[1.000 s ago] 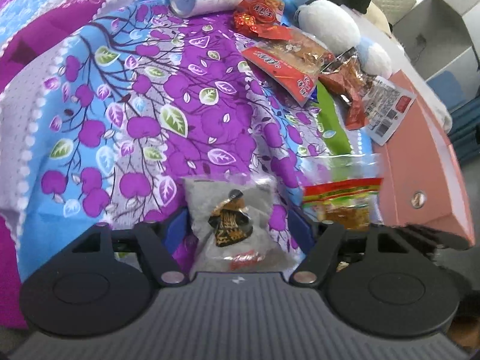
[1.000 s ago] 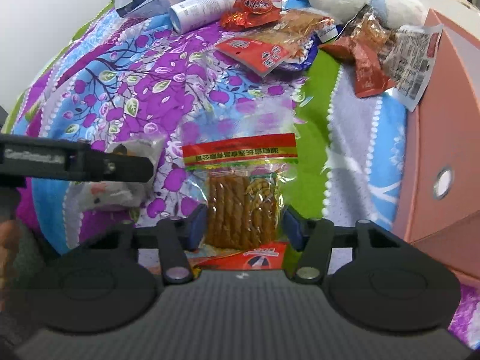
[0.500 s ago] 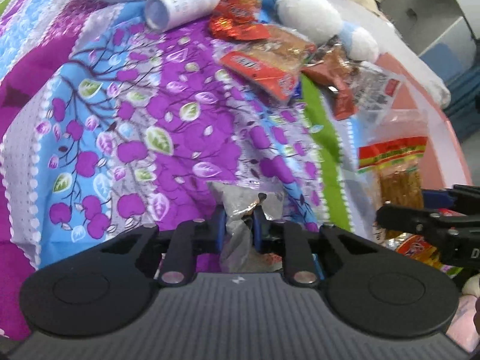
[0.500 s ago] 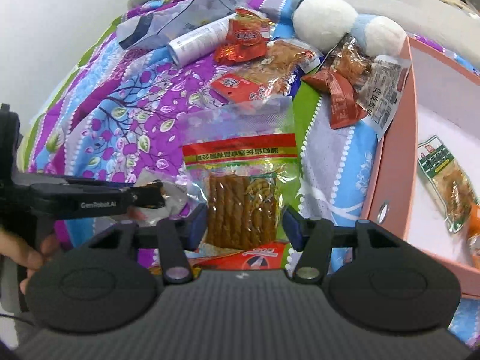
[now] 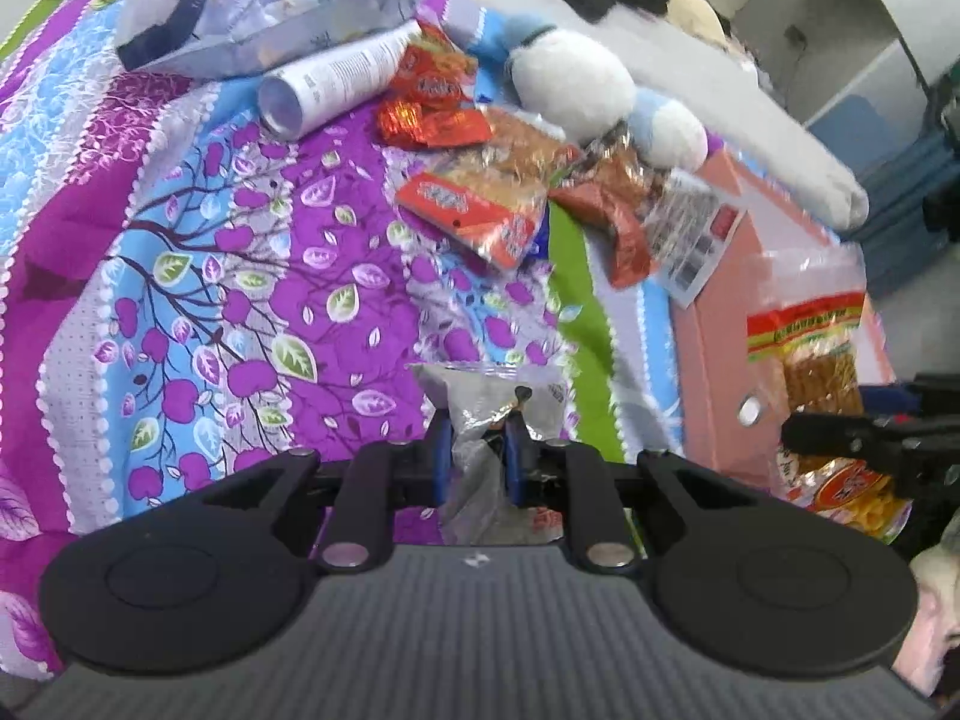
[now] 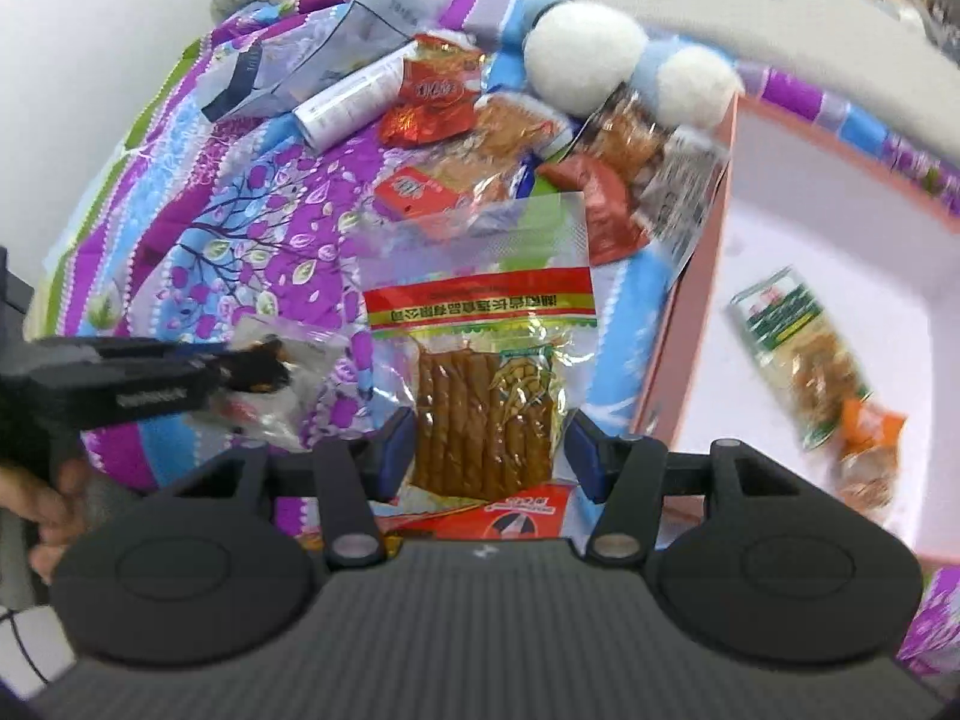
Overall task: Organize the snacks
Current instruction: 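Lift white packet with left tool while right tool carries snack-stick bag toward pink box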
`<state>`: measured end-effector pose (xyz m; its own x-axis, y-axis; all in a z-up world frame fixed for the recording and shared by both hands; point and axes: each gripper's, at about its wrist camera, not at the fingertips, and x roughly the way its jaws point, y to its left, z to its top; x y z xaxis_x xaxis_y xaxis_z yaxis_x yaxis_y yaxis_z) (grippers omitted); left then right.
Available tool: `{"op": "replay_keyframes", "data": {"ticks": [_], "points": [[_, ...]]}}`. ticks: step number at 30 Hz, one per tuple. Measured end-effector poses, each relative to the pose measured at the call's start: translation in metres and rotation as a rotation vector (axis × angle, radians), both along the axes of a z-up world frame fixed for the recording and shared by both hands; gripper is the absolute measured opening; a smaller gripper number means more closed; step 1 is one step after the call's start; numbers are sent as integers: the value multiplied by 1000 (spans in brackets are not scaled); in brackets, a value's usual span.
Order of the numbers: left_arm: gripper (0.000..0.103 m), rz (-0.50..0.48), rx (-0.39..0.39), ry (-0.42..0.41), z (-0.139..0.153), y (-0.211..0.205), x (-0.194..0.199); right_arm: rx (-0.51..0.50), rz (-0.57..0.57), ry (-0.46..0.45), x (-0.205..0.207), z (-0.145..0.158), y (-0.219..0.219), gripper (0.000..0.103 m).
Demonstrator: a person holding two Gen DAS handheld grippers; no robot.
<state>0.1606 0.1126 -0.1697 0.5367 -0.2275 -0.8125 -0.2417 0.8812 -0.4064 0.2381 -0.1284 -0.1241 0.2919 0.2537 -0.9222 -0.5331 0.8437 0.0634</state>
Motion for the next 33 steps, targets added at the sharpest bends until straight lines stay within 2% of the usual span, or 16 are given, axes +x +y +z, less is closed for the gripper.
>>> {"op": "replay_keyframes", "data": {"ticks": [8, 17, 21, 25, 33], "points": [[20, 88, -4, -34, 32, 26, -2, -46, 30, -73, 1, 8, 9, 57], [20, 134, 3, -89, 65, 45, -1, -9, 56, -120, -8, 26, 24, 57], [20, 100, 5, -122, 80, 33, 7, -19, 69, -171, -6, 42, 19, 57], [20, 62, -6, -165, 96, 14, 21, 9, 32, -230, 3, 63, 4, 57], [20, -45, 13, -290, 150, -38, 64, 3, -50, -300, 23, 80, -42, 57]]}}
